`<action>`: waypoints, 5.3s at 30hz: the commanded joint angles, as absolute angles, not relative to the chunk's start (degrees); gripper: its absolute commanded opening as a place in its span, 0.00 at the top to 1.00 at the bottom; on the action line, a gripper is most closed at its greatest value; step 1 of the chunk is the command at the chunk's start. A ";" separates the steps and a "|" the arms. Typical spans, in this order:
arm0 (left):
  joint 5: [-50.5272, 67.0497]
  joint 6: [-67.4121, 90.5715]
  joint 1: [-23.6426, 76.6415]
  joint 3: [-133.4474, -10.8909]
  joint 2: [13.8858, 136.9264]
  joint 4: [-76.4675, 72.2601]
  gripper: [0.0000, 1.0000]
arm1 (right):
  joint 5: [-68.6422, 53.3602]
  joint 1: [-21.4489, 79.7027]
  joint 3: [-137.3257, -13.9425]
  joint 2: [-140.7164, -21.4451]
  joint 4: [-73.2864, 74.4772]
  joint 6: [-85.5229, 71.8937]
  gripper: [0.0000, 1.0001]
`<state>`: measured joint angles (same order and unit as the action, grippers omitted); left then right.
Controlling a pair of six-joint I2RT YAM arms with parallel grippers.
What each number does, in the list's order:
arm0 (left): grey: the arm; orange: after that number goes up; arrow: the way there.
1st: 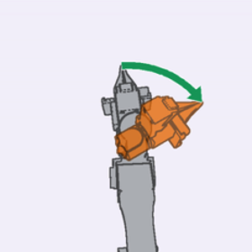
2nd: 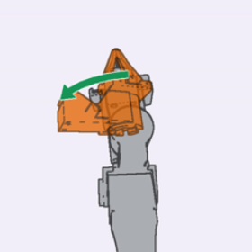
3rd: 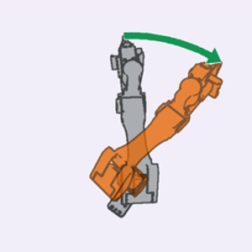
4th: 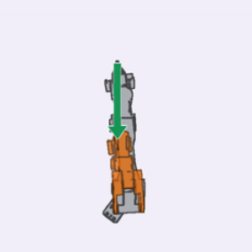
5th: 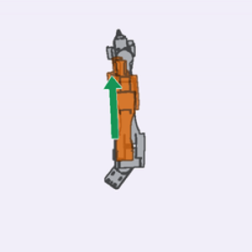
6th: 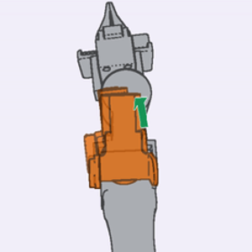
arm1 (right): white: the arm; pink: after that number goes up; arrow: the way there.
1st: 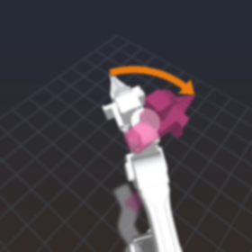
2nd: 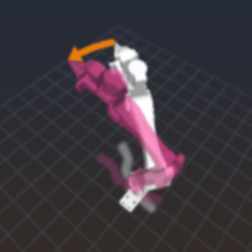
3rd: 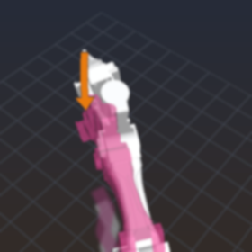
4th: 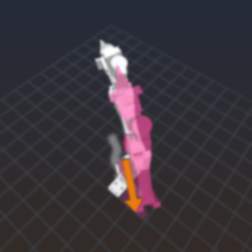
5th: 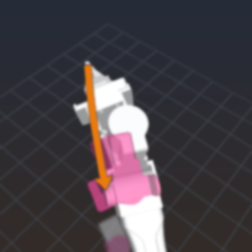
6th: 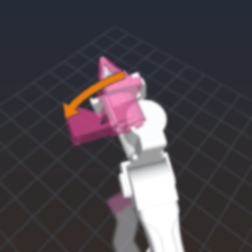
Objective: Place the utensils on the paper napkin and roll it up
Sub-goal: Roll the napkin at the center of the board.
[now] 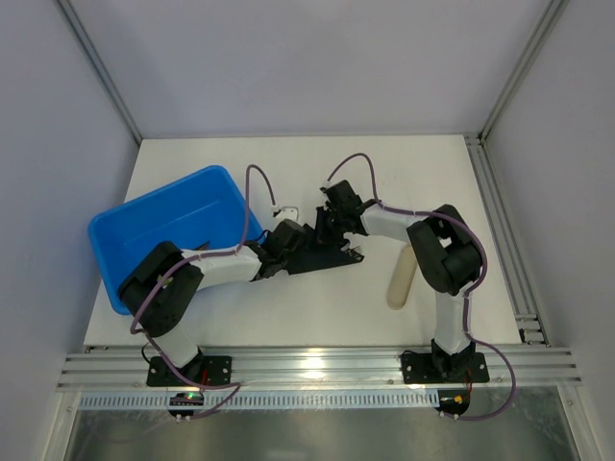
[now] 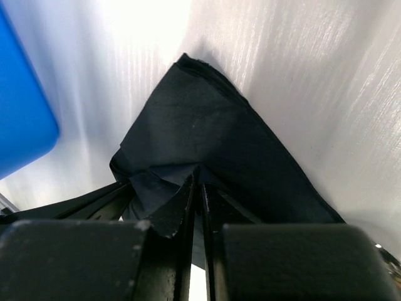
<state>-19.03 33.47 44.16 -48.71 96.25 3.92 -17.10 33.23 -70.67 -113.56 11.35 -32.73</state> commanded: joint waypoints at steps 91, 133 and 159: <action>-14.16 46.76 53.09 -51.07 93.43 -5.52 1.00 | -12.74 35.77 -43.51 -93.17 11.08 -26.63 0.96; -9.14 51.24 53.35 -41.84 99.76 -13.01 1.00 | -13.80 33.75 -40.34 -77.09 14.23 -27.95 0.96; -9.49 51.42 53.79 -42.10 99.58 -12.39 1.00 | -14.77 33.84 -34.19 -84.81 8.43 -30.14 0.96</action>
